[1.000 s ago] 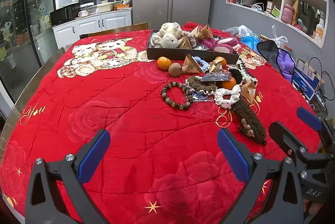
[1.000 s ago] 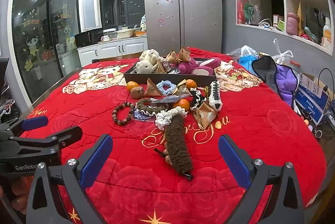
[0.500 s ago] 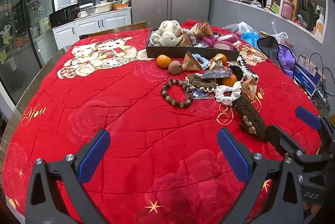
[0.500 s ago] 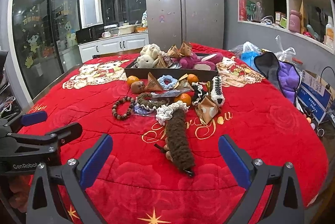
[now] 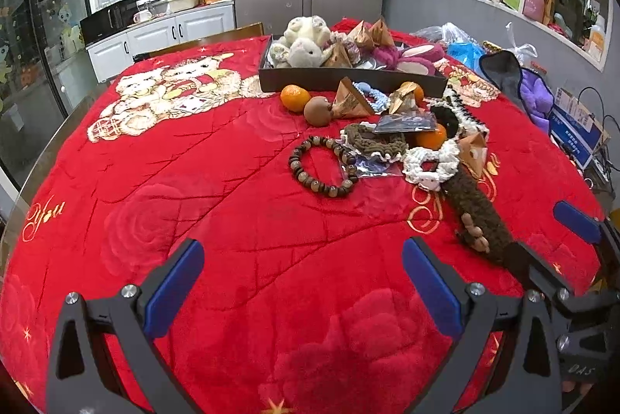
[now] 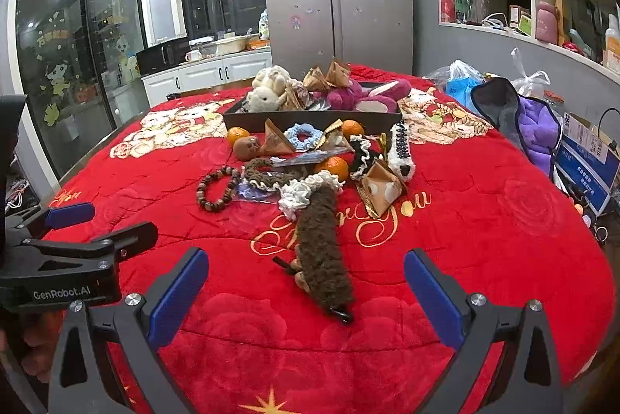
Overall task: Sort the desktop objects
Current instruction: 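Reach both tools toward the brown fuzzy plush stick and bead bracelet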
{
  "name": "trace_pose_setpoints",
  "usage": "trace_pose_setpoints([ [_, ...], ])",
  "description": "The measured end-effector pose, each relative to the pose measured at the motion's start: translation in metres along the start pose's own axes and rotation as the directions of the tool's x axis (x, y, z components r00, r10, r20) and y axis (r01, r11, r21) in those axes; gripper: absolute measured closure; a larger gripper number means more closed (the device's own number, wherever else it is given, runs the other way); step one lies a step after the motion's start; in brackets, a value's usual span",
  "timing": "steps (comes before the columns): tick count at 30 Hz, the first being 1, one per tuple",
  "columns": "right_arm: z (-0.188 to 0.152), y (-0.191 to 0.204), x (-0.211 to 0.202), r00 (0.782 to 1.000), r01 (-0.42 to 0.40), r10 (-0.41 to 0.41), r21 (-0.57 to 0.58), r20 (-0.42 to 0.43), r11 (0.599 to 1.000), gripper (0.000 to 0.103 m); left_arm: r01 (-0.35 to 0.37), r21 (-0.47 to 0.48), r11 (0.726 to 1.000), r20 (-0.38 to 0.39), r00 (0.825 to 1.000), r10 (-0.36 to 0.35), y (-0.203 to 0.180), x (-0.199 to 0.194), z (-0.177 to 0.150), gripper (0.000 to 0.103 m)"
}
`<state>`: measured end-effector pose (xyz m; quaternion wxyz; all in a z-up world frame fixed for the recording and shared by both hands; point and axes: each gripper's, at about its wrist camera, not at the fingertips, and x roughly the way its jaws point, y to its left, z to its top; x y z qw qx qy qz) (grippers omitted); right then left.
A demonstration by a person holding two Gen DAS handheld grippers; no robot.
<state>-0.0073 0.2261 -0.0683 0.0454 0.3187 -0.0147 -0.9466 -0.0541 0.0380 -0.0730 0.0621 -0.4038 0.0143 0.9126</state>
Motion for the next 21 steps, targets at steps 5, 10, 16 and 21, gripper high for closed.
trace_pose_setpoints([
  [5, 0.0, -0.003, 0.018, 0.999, 0.008, -0.009, -0.021, -0.039, 1.0, 0.0, -0.002, 0.001, 1.0, -0.043, 0.999, 0.002, -0.001, 0.03, 0.011, 0.0],
  [10, 0.003, -0.015, 0.041, 0.997, 0.01, -0.009, 0.013, -0.08, 1.0, 0.0, -0.007, 0.002, 1.0, -0.094, 0.996, 0.007, 0.001, 0.065, 0.027, 0.0],
  [16, 0.003, -0.028, 0.071, 0.989, 0.011, -0.004, 0.046, -0.15, 0.999, 0.0, 0.014, 0.008, 1.0, -0.144, 0.99, -0.013, -0.004, 0.1, 0.041, 0.0],
  [21, 0.003, -0.029, 0.094, 0.974, 0.006, 0.004, 0.043, -0.227, 0.999, 0.0, 0.008, 0.022, 1.0, -0.153, 0.988, -0.005, -0.007, 0.12, 0.045, 0.0],
])
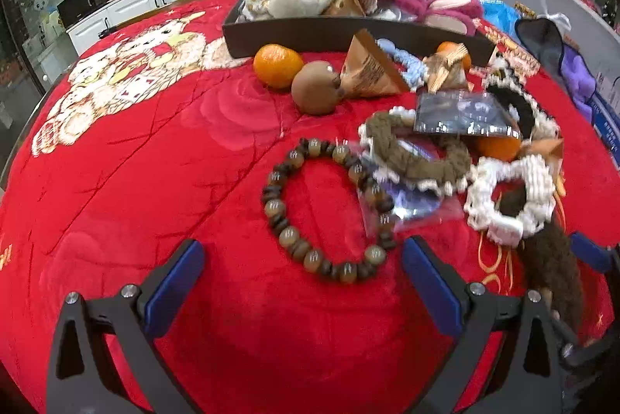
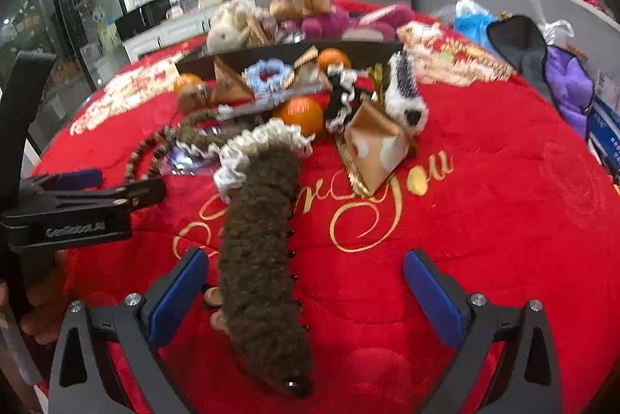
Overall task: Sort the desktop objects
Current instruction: 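Reach both tools toward the brown fuzzy plush stick and bead bracelet, then close the right tool on the brown fuzzy plush stick while the left tool grasps the wooden bead bracelet, then lift both held items and carry them over the dark tray of plush toys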
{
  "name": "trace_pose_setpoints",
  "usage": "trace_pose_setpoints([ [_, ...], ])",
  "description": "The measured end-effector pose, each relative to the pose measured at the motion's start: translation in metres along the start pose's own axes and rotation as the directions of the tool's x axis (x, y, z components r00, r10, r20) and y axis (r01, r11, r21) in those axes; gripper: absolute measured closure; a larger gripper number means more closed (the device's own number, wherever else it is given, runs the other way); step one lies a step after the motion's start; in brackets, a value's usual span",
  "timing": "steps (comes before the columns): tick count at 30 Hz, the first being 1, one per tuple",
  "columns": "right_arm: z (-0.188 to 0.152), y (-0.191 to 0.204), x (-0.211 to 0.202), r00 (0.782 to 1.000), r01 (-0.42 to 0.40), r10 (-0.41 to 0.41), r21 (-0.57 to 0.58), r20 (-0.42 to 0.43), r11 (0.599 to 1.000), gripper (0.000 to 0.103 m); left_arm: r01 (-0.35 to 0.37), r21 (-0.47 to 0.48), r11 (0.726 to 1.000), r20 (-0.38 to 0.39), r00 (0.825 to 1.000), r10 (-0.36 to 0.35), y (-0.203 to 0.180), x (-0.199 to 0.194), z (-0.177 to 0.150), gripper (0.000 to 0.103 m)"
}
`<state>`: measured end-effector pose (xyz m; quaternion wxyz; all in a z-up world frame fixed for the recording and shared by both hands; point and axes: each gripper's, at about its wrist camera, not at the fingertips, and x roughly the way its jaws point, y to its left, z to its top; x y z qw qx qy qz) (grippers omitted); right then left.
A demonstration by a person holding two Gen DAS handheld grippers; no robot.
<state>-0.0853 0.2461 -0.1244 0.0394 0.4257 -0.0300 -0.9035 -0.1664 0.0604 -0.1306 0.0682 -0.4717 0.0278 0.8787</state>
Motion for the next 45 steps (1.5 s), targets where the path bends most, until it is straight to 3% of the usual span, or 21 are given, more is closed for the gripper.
trace_pose_setpoints([
  [5, 0.002, 0.015, 0.009, 0.997, 0.063, -0.067, -0.101, -0.032, 0.993, 0.0, 0.008, 0.001, 1.0, 0.017, 1.0, -0.008, 0.001, 0.005, 0.002, 0.0],
  [15, 0.003, 0.01, 0.009, 0.998, 0.047, -0.05, -0.082, -0.036, 0.996, 0.0, 0.012, -0.002, 1.0, 0.021, 1.0, -0.012, 0.002, 0.004, 0.002, 0.001],
  [17, 0.004, 0.01, 0.009, 0.998, 0.046, -0.048, -0.079, -0.032, 0.996, 0.002, 0.019, -0.006, 1.0, 0.038, 0.999, -0.019, 0.002, 0.001, 0.001, 0.011],
  [18, 0.004, 0.01, 0.009, 0.998, 0.047, -0.05, -0.075, -0.028, 0.996, 0.005, 0.023, -0.005, 1.0, 0.048, 0.999, -0.022, 0.002, -0.001, 0.001, 0.021],
  [19, 0.004, 0.009, 0.007, 0.998, 0.053, -0.054, -0.07, -0.017, 0.996, 0.015, 0.024, -0.008, 1.0, 0.06, 0.998, -0.024, 0.003, -0.003, 0.0, 0.033],
  [20, 0.003, 0.009, 0.004, 0.999, 0.047, -0.047, -0.067, -0.002, 0.997, 0.031, 0.027, -0.016, 1.0, 0.071, 0.997, -0.026, 0.005, -0.005, 0.0, 0.039],
  [23, 0.0, 0.009, -0.002, 0.998, 0.055, -0.053, -0.062, 0.032, 0.997, 0.062, 0.051, -0.055, 0.997, 0.088, 0.995, -0.046, 0.013, -0.008, -0.001, 0.068],
  [28, -0.004, 0.007, -0.007, 0.998, 0.046, -0.045, -0.023, 0.046, 0.999, 0.063, 0.094, -0.104, 0.99, 0.107, 0.991, -0.082, 0.026, -0.013, -0.006, 0.092],
  [34, -0.006, 0.002, -0.018, 0.999, 0.004, -0.005, 0.034, 0.05, 0.999, 0.063, 0.092, -0.094, 0.991, 0.132, 0.988, -0.079, 0.028, -0.024, -0.011, 0.092],
  [45, 0.001, 0.004, -0.058, 0.989, -0.007, 0.001, 0.047, 0.145, 0.999, 0.063, 0.091, -0.114, 0.989, 0.216, 0.974, -0.064, 0.048, -0.077, -0.017, 0.092],
])
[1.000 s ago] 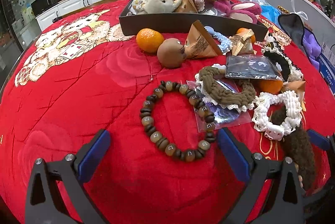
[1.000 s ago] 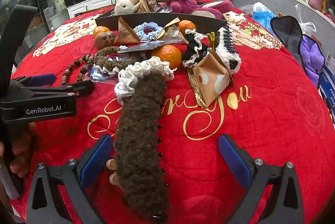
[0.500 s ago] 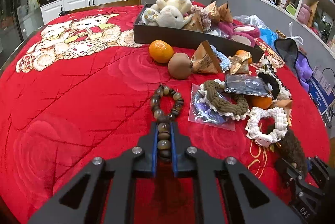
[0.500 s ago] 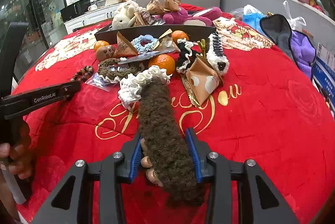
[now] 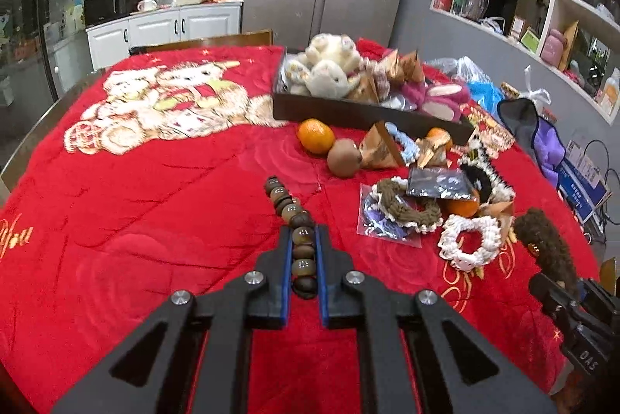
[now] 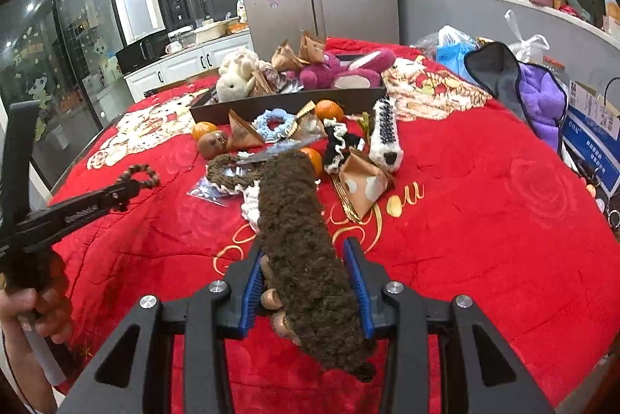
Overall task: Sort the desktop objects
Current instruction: 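Lift both held items and carry them over the dark tray of plush toys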
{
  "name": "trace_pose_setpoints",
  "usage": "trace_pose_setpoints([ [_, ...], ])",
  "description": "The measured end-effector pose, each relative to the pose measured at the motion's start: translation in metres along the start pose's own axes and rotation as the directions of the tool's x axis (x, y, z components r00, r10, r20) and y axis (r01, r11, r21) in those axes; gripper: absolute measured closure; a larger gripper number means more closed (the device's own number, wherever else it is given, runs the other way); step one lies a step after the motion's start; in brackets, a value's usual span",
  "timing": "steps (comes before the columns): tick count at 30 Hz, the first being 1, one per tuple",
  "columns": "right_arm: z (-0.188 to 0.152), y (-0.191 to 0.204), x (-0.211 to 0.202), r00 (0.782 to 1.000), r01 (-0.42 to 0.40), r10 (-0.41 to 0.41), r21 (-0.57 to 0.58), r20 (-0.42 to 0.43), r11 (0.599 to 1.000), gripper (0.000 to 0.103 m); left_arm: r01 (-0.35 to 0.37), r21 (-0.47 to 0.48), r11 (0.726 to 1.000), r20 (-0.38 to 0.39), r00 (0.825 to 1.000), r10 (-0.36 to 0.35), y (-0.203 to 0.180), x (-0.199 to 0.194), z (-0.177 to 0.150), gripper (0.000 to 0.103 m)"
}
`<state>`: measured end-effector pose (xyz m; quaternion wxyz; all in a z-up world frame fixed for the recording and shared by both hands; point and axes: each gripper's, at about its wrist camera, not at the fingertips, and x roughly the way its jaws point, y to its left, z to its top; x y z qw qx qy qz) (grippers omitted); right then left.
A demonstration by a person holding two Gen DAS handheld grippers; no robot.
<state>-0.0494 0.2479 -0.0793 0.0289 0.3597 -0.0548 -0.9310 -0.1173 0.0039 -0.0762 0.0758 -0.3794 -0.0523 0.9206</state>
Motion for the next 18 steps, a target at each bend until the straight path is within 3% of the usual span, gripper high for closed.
trace_pose_setpoints([
  [18, -0.001, 0.018, -0.009, 0.999, -0.05, 0.05, -0.02, 0.011, 0.999, 0.063, 0.026, 0.03, 0.999, -0.025, 0.999, -0.025, -0.006, -0.016, -0.011, 0.092],
])
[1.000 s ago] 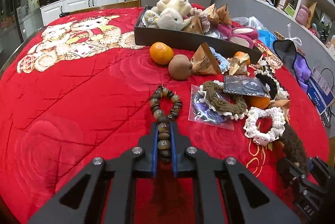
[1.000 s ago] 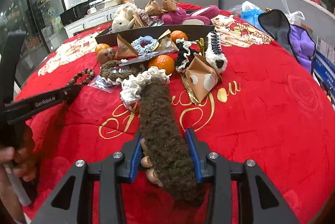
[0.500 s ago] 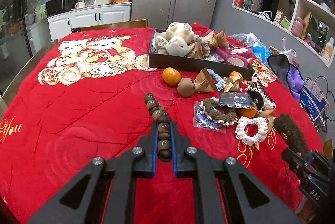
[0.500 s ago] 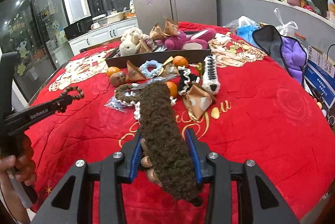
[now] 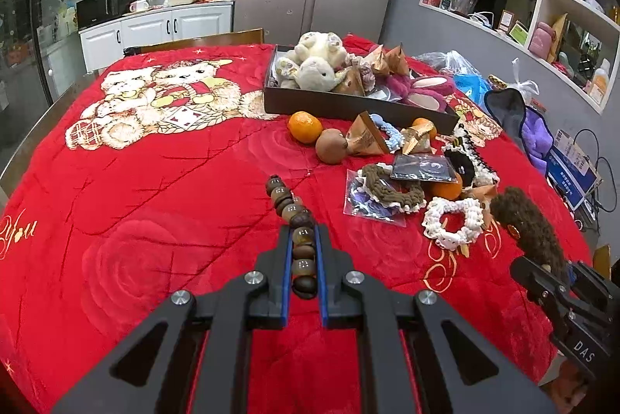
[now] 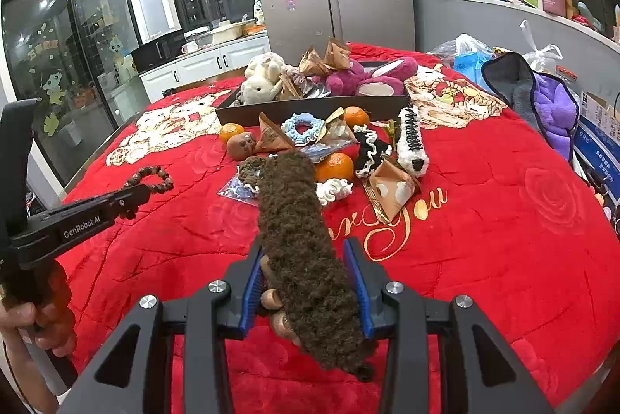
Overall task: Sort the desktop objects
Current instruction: 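Lift both held items and carry them over the dark tray of plush toys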
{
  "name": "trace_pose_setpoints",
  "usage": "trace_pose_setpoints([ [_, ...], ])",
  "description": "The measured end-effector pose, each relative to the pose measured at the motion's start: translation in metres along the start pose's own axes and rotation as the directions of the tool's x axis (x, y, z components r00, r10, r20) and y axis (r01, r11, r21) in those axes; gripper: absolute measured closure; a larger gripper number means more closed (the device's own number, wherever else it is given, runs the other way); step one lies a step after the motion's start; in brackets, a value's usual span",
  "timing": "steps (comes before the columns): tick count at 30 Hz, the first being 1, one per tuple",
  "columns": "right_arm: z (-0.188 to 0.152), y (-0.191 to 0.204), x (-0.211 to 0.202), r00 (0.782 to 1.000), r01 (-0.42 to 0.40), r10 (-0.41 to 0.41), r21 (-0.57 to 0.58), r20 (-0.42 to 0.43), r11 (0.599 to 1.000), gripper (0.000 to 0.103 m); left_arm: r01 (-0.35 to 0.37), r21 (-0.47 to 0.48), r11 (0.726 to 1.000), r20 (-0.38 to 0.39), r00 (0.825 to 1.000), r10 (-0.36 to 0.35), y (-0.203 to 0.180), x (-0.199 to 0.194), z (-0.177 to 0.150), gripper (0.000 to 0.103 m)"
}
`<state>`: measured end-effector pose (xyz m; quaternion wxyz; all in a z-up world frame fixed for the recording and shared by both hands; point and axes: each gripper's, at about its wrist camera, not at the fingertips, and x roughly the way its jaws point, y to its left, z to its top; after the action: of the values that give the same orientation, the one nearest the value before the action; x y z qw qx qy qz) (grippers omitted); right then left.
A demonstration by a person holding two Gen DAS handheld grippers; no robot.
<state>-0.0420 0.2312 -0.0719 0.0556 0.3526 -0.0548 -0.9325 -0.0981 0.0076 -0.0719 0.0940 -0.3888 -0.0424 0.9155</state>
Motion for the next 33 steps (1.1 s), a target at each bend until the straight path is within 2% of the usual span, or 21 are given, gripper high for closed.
trace_pose_setpoints([
  [10, 0.018, 0.003, 0.0, 0.999, -0.015, 0.015, -0.003, 0.034, 1.0, 0.063, 0.037, 0.056, 0.998, 0.005, 0.999, -0.037, -0.012, -0.002, 0.026, 0.092],
  [18, 0.046, -0.003, 0.007, 0.997, -0.008, 0.006, 0.014, 0.078, 1.0, 0.063, 0.029, 0.104, 0.994, 0.026, 0.999, -0.032, -0.017, 0.006, 0.068, 0.092],
  [26, 0.094, -0.021, 0.023, 0.99, 0.003, -0.01, 0.05, 0.138, 0.999, 0.063, 0.026, 0.126, 0.992, 0.027, 0.999, -0.029, -0.012, 0.03, 0.12, 0.092],
  [33, 0.14, -0.039, 0.047, 0.986, 0.019, -0.033, 0.085, 0.166, 0.996, 0.063, 0.015, 0.133, 0.991, 0.009, 1.0, -0.016, -0.013, 0.072, 0.173, 0.092],
])
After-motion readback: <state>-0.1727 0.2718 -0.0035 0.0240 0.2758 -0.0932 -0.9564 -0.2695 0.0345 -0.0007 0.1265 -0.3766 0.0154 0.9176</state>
